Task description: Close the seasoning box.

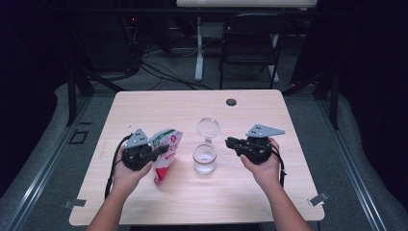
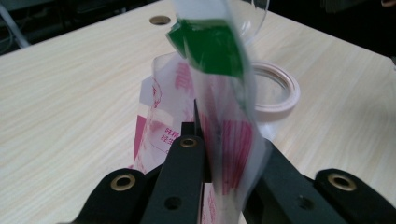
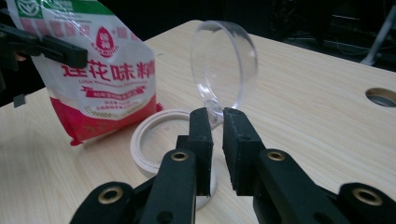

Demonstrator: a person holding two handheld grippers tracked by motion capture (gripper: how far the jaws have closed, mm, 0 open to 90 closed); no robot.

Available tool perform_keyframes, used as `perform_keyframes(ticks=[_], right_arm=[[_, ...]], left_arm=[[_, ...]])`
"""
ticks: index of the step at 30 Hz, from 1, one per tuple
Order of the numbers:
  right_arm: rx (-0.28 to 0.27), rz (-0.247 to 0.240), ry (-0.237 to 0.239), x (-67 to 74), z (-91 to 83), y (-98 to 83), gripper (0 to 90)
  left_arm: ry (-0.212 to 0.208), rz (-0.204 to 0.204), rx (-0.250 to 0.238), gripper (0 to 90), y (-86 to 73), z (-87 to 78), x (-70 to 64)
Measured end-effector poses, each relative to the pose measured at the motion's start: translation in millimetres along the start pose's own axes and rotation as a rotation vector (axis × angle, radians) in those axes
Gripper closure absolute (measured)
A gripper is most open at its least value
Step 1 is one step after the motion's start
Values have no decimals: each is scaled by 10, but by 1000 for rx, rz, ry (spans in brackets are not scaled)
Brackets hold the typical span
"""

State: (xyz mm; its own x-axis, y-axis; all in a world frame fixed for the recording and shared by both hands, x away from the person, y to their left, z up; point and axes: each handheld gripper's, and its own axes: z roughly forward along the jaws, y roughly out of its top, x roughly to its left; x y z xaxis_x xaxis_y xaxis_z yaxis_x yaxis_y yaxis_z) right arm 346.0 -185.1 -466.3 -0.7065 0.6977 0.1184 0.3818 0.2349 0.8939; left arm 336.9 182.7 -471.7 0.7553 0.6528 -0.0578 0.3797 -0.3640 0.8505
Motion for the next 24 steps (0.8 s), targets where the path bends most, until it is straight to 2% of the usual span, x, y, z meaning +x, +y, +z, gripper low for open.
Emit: perform_keyframes(ticks=[6,10,12,15,18,23,24], right_arm=[[11,-67,40,150,98,181,819],[5,-93,73,256,174,279,809],[4,-102,90,309,229,311,804],[3,-112,105,352,271,317,796],[17,-132,118,397,283,297,791],[35,-118,135,403,345,227,781],[33,-117,140,411,356,225,779]], left_arm=[[-31,-8,11,900,-66,34,-17],[-46,-12,20,900,-109,82,-52],[-53,-1,21,900,-120,108,-85],[-71,-3,20,900,-143,149,-125],[-71,-6,18,900,-151,161,-137],[-91,-34,6,900,-175,174,-152],[-92,-27,8,900,-175,174,-159]])
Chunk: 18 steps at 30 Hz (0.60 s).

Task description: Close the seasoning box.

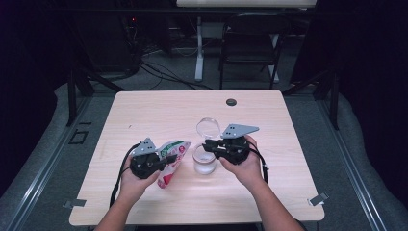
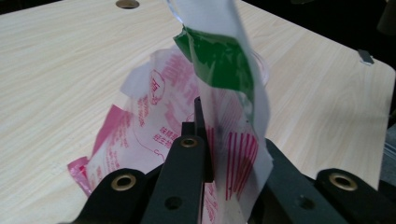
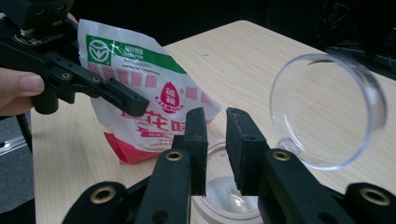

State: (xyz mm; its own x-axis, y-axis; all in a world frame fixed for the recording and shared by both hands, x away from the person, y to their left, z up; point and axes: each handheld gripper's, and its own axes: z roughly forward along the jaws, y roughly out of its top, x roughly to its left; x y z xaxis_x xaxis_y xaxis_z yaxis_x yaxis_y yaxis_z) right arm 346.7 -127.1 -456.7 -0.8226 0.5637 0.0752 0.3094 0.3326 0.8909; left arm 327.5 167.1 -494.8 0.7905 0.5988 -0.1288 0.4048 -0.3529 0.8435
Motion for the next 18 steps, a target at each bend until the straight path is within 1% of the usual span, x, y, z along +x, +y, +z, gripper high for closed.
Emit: perform_keyframes(ticks=[2,7,10,12,14,16,18], right_arm=[[-2,-2,16,30,21,11,765],[1,-26,46,99,87,33,718],[16,-34,56,108,154,34,688],[23,-35,65,117,197,34,658],[30,-39,78,127,239,45,625],[26,-37,98,142,282,58,604],[34,-48,107,162,326,73,582]], left_arm=[[0,5,6,900,2,4,-26],[-7,18,9,900,-2,2,-54],[-9,27,7,900,-17,-26,-69],[-20,17,0,900,-39,-51,-79],[-20,21,-2,900,-55,-75,-82],[-22,17,-7,900,-76,-100,-88],[-32,10,-12,900,-100,-121,-96]])
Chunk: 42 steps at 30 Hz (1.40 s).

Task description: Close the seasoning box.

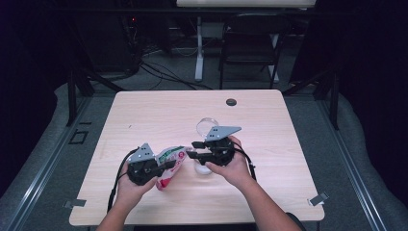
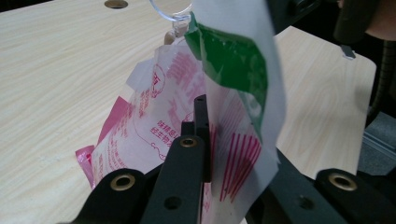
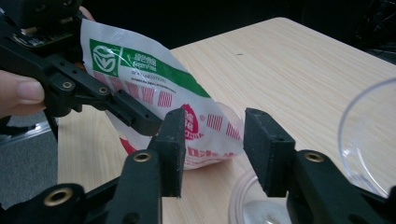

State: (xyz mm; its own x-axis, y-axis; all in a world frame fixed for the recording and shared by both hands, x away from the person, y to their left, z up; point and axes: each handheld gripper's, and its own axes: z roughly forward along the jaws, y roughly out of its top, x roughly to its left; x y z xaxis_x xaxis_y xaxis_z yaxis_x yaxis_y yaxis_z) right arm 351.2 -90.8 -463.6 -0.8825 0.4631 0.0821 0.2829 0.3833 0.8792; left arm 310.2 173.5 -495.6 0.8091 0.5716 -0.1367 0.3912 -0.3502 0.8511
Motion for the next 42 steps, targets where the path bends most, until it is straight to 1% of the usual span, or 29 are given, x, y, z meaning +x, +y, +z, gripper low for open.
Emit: perform_keyframes(ticks=[5,7,10,14,16,18,20,23,25,27,29,30,31,32,34,35,36,37,38,39,41,42], right_arm=[[26,-18,34,20,140,29,549],[27,-15,44,30,198,38,528],[33,-18,73,36,270,54,536],[40,-26,103,44,326,73,631],[43,-31,125,48,331,86,682],[44,-43,129,59,333,94,739],[48,-54,133,70,333,100,797],[58,-76,126,86,328,103,858],[59,-78,130,90,321,102,886],[62,-86,130,99,315,104,889],[62,-89,126,107,312,105,890],[61,-91,122,112,311,105,890],[63,-93,120,113,309,106,889],[62,-93,119,112,307,106,889],[62,-92,119,105,302,107,888],[58,-90,118,105,302,106,886],[55,-88,117,106,302,106,885],[56,-89,116,105,301,107,884],[54,-88,114,108,300,106,884],[55,-90,117,110,297,107,883],[56,-92,116,112,294,107,881],[57,-92,116,112,293,107,879]], left_arm=[[8,-16,-19,897,-41,-26,-32],[12,-16,-23,893,-58,-34,-38],[18,-20,-24,884,-83,-47,-42],[48,-24,-22,876,-122,-61,-58],[60,-33,-22,865,-143,-67,-60],[68,-43,-27,856,-165,-67,-55],[80,-53,-21,847,-187,-57,-52],[89,-52,-14,825,-217,-29,-40],[89,-58,-9,793,-239,-2,-35],[97,-50,2,754,-257,21,-31],[104,-47,-6,699,-277,45,-25],[113,-49,-13,660,-297,59,-18],[119,-54,-17,614,-311,67,-14],[122,-57,-16,597,-328,73,2],[121,-79,-9,554,-360,85,34],[127,-91,-11,527,-379,94,51],[135,-95,-5,498,-396,101,73],[136,-103,-5,473,-415,111,93],[123,-117,-4,457,-432,114,113],[122,-123,-14,449,-444,126,117],[126,-119,1,422,-456,148,128],[136,-112,14,412,-461,165,126]])
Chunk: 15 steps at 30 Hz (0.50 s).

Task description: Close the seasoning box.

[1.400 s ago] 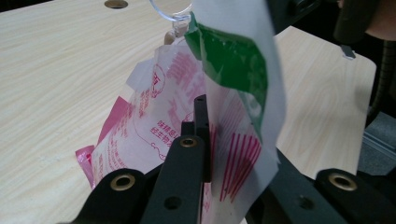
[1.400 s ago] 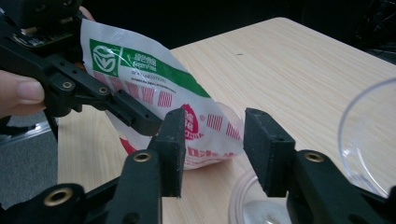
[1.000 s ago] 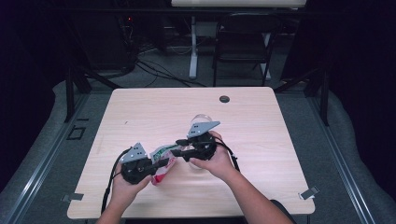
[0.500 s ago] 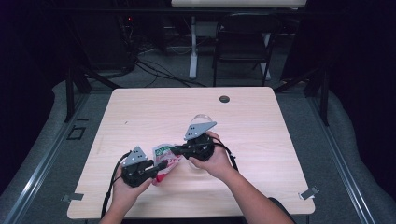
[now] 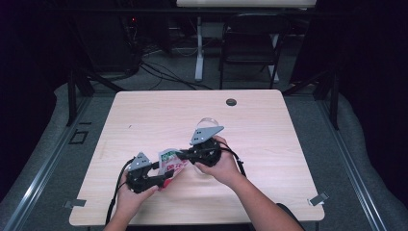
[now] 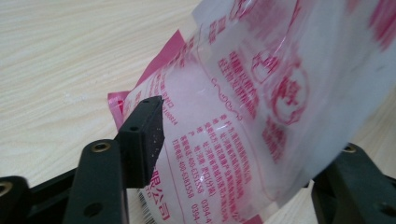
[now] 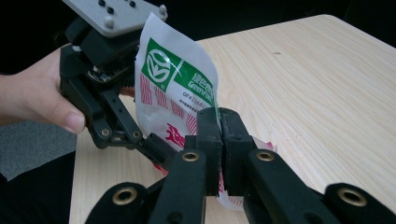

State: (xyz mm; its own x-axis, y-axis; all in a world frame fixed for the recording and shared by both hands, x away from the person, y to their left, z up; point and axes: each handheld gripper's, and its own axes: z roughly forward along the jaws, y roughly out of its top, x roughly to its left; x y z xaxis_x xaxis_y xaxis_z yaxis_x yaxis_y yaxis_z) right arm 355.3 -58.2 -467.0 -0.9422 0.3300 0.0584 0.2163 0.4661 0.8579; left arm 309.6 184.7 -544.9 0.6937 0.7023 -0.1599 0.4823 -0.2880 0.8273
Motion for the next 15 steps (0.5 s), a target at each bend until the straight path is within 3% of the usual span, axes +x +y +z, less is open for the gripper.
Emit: perform_keyframes(ticks=[7,15], right_arm=[[-6,5,-3,-8,0,-2,869],[-6,1,-7,2,-3,-2,859]], left_arm=[[28,17,30,361,-54,99,-22],[56,10,6,305,-111,166,10]])
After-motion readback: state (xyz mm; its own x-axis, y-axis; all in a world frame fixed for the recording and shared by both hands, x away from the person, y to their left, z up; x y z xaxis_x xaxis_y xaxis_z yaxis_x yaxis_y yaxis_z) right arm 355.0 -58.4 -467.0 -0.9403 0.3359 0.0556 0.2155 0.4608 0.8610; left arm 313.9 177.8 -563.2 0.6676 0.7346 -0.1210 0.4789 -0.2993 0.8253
